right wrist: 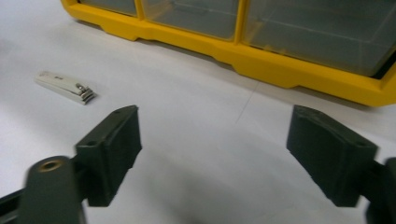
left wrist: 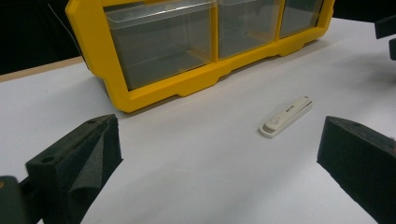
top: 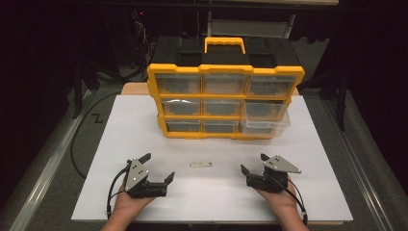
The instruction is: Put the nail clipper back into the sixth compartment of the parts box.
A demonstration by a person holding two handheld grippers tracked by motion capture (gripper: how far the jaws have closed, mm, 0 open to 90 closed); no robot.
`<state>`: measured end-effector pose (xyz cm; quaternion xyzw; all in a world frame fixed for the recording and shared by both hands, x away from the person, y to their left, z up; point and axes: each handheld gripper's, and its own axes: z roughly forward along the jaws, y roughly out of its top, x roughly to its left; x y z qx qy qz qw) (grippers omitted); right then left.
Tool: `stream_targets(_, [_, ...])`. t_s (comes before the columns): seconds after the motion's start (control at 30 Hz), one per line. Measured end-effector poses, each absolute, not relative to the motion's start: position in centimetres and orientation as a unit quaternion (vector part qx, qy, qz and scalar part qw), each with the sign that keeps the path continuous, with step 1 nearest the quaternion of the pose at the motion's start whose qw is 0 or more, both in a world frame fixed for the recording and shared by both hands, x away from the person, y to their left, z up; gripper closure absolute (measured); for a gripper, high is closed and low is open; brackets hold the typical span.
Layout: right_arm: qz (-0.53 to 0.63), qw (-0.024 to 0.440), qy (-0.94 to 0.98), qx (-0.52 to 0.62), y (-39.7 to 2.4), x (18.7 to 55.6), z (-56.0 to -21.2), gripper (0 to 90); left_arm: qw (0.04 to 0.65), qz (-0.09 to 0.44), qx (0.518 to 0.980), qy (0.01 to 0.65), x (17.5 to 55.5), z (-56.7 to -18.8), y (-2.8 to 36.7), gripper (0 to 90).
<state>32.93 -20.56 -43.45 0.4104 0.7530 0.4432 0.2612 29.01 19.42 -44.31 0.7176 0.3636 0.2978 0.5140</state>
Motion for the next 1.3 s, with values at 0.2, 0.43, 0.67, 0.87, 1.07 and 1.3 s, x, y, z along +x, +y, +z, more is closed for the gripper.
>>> stream_targets(0.2, [0.448, 0.252, 0.758, 0.401, -20.5, 32.8, -43.4, 40.2, 0.517, 0.297, 0.714, 0.367, 29.0, -44.1, 19.7, 0.6])
stream_targets(0.43, [0.461, 0.242, 0.759, 0.391, -20.5, 32.8, -43.2, 65.2, 0.515, 0.299, 0.713, 0.37, 29.0, -44.0, 20.0, 1.6])
stream_targets(0.67, [0.467, 0.225, 0.769, 0.374, -20.6, 32.9, -43.4, 84.4, 0.513, 0.302, 0.714, 0.369, 29.0, -44.1, 20.0, 2.0])
stream_targets(0.87, [0.473, 0.203, 0.777, 0.363, -20.7, 32.9, -43.3, 90.0, 0.518, 0.294, 0.716, 0.363, 28.9, -44.1, 19.7, 2.0])
stream_targets(1.07, [0.471, 0.185, 0.788, 0.351, -19.9, 32.8, -43.3, 90.0, 0.521, 0.298, 0.715, 0.359, 28.6, -44.1, 19.5, 1.3])
stream_targets(1.3, [0.463, 0.188, 0.8, 0.334, -17.7, 33.4, -43.2, 90.0, 0.523, 0.296, 0.713, 0.361, 28.7, -44.1, 19.6, 0.7])
